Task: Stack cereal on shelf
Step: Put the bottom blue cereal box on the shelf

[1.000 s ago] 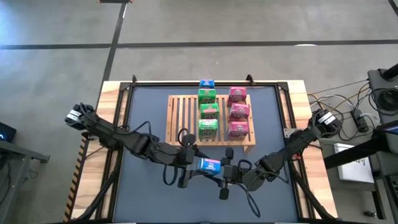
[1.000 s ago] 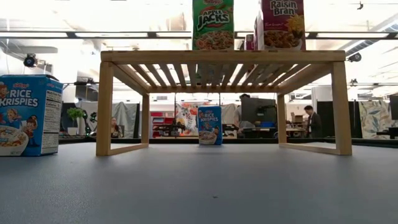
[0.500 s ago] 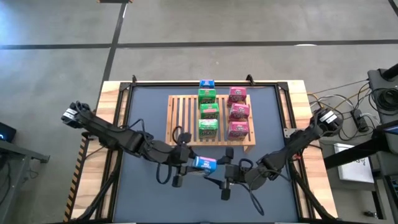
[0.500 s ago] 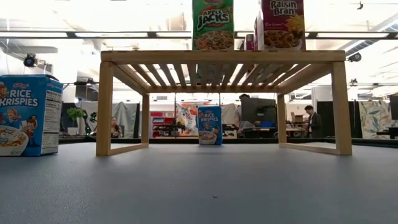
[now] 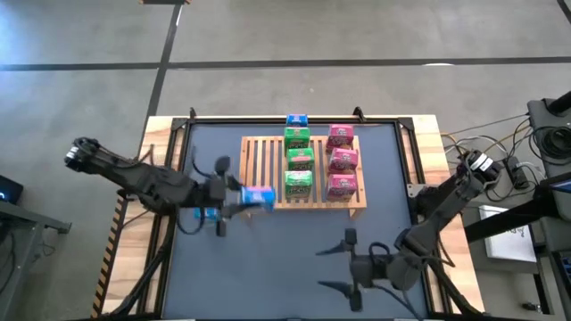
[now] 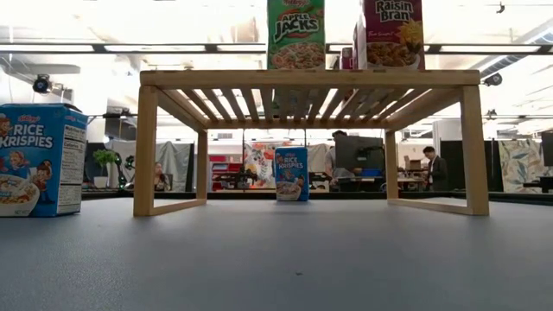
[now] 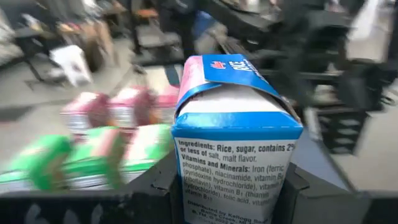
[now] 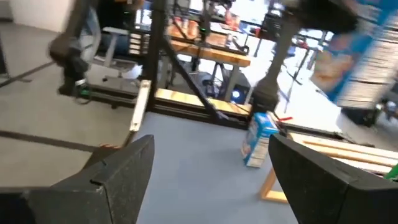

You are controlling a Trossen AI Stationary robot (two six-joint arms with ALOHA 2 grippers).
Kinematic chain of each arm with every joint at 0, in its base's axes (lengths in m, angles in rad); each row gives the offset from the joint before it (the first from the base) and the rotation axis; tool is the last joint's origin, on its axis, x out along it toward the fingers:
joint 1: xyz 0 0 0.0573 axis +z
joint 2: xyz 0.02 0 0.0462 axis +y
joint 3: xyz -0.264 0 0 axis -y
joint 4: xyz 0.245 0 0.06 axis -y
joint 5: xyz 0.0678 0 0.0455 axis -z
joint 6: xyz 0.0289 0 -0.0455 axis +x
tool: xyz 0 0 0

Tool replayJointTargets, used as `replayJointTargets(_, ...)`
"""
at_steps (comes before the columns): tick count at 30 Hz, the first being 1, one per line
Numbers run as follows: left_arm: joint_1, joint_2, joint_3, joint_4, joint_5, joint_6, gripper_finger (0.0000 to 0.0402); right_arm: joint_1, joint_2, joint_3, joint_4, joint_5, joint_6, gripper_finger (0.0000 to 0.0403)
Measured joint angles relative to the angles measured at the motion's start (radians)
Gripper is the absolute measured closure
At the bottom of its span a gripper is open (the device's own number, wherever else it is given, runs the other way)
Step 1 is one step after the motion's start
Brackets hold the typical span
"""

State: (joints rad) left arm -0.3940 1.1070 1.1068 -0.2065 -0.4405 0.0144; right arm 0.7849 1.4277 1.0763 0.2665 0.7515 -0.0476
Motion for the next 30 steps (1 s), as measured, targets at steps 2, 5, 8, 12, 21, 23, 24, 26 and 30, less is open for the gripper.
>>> replayJointTargets(2, 0.042, -0.075, -0.092, 0.073, -0.007, 0.044, 0.0276, 0.022, 0.0, 0.0, 0.003, 0.01, -0.025, 0.0104)
replayJointTargets(5, 0.145, -0.179, -0.237, 0.21, 0.039, 0.078, 0.0276, 0.035, 0.0, 0.0, 0.014, 0.017, -0.062, 0.0112)
replayJointTargets(8, 0.295, -0.262, -0.344, 0.299, 0.188, 0.084, 0.0276, 0.036, -0.001, 0.0, 0.024, 0.007, -0.082, 0.012)
replayJointTargets(12, 0.545, -0.325, -0.425, 0.338, 0.451, 0.056, 0.0276, 0.035, -0.002, 0.0, 0.023, -0.027, -0.109, 0.0128)
replayJointTargets(21, 0.987, -0.26, -0.449, 0.378, 0.929, 0.018, 0.0276, 0.041, -0.124, -0.006, 0.007, -0.237, -0.204, 0.0137)
replayJointTargets(23, 1.014, -0.22, -0.449, 0.397, 0.965, 0.025, 0.0276, 0.039, -0.163, -0.019, -0.012, -0.235, -0.215, 0.0138)
replayJointTargets(24, 1.019, -0.2, -0.449, 0.406, 0.974, 0.033, 0.0276, 0.039, -0.182, -0.03, -0.012, -0.235, -0.218, 0.0138)
replayJointTargets(26, 1.019, -0.16, -0.449, 0.428, 0.978, 0.055, 0.0276, 0.039, -0.22, -0.058, -0.012, -0.232, -0.226, 0.0138)
replayJointTargets(30, 1.02, -0.082, -0.449, 0.51, 0.979, 0.082, 0.0276, 0.04, -0.282, -0.125, 0.028, -0.228, -0.214, 0.0139)
